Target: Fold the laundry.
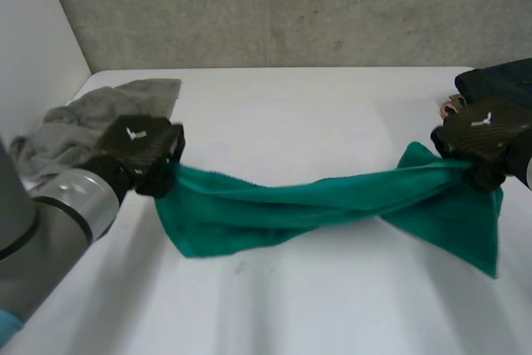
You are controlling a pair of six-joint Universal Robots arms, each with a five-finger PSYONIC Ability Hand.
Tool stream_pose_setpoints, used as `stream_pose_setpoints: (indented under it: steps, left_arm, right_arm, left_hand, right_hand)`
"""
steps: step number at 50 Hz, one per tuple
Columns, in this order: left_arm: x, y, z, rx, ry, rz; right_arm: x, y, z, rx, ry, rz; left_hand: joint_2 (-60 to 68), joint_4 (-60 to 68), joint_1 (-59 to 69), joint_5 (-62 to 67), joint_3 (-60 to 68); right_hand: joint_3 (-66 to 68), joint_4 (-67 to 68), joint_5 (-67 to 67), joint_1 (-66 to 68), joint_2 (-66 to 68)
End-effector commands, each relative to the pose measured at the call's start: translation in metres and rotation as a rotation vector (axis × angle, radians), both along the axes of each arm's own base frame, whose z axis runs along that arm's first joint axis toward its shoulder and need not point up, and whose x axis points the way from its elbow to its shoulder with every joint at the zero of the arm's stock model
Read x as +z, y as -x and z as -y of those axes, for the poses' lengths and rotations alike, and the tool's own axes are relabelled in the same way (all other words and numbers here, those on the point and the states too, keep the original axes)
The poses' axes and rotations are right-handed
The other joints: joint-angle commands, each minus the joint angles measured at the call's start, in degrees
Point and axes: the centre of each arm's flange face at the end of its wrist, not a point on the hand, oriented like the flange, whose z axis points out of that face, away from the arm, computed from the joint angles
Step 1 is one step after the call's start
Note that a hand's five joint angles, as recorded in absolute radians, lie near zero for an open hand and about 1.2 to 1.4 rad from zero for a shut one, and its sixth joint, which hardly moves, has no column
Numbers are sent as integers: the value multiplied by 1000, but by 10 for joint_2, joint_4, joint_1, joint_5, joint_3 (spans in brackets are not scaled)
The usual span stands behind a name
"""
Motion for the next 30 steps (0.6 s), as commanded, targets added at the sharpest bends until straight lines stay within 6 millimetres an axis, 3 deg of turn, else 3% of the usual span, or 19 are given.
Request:
stream_pose_setpoints:
  steps: [1, 2, 3, 5, 6, 7, 10, 11, 16, 21, 30]
  left_arm:
    - [-23, 17, 42, -18, 45, 94]
    - [-19, 21, 51, -13, 73, 83]
    - [-5, 30, 67, -13, 149, 51]
    - [17, 39, 84, -10, 248, 6]
    - [32, 42, 91, -8, 308, -22]
    - [64, 46, 104, 9, 438, -81]
    - [109, 46, 117, 55, 617, -178]
    - [137, 44, 122, 90, 727, -249]
    - [178, 36, 126, 150, 931, -403]
    - [160, 36, 128, 150, 856, -366]
    - [59, 16, 122, 179, 519, -187]
  right_arm:
    - [-28, -8, 52, 9, -68, -130]
    - [-28, -11, 60, -8, -51, -128]
    - [-23, -17, 78, -42, 10, -122]
    - [-6, -27, 94, -73, 121, -103]
    - [6, -33, 101, -82, 189, -87]
    - [33, -46, 111, -97, 336, -42]
    - [78, -57, 120, -117, 565, 52]
    - [97, -62, 125, -119, 680, 116]
    - [119, -71, 133, -89, 892, 252]
    - [111, -73, 116, -19, 827, 235]
    - [32, -72, 95, 48, 464, 141]
  left_hand:
    - [118, 112, 150, 141, 119]
    - [118, 112, 150, 141, 119]
    - [118, 112, 150, 141, 119]
    - [118, 112, 150, 141, 119]
    - [118, 112, 150, 141, 119]
    - [118, 112, 150, 141, 119]
    - [118, 112, 150, 141, 119]
    - [118, 112, 150, 141, 119]
    - [118, 112, 150, 141, 119]
    - [118, 112, 150, 141, 119]
    - [118, 112, 150, 141, 119]
  right_hand:
    - [123, 114, 137, 163, 127]
    - [123, 114, 137, 163, 127]
    - [123, 114, 137, 163, 127]
    - [123, 114, 137, 163, 127]
    - [123, 114, 137, 163, 127]
    - [123, 114, 137, 163, 127]
    - [123, 114, 137, 163, 127]
    - [123, 114, 137, 163, 127]
    - [123, 114, 137, 163, 127]
    - [123, 114, 137, 163, 127]
    - [123, 114, 137, 163, 127]
